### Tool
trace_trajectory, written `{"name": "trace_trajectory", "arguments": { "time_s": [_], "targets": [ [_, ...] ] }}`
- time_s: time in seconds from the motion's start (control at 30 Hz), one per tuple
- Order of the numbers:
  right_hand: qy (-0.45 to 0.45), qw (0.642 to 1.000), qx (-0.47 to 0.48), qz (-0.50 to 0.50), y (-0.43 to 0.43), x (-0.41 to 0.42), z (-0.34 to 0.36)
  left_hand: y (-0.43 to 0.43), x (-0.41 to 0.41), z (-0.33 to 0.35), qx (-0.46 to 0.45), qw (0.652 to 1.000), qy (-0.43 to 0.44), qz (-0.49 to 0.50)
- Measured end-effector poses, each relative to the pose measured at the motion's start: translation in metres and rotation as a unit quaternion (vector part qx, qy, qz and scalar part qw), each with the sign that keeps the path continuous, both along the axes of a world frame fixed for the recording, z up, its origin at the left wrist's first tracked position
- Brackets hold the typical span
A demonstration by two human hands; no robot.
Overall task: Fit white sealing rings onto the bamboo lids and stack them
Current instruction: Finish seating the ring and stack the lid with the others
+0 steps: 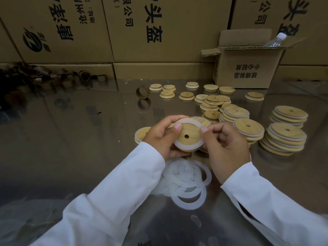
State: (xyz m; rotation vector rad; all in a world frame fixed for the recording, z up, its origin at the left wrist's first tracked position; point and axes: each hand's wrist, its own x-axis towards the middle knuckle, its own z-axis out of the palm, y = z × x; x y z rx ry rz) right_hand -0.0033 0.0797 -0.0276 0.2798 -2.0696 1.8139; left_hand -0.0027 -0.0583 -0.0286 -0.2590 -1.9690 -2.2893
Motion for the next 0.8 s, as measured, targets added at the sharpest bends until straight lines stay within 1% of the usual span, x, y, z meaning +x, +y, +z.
{"name": "trace_trajectory", "arguments": {
  "time_s": [0.23,0.47,0.67,0.8],
  "targets": [
    [-0.009,1.0,-0.007,0.006,-0.0004,-0.001,0.0,0.0003,0.0002,0.0024,0.001,1.0,-0.012,0.004],
    [-0.041,0.998,-0.038,0.005,0.0013,-0.0041,-0.0002,0.0004,0.0023,0.0027,-0.007,1.0,-0.013,0.011],
    [-0.021,0.999,-0.024,0.007,0.0014,-0.0038,-0.0007,-0.0006,0.0006,0.004,0.042,0.998,-0.04,0.023],
    [-0.011,1.0,-0.001,0.01,0.003,-0.0038,0.0012,-0.0009,0.0015,0.0054,0.055,0.997,-0.034,0.029]
  ]
}}
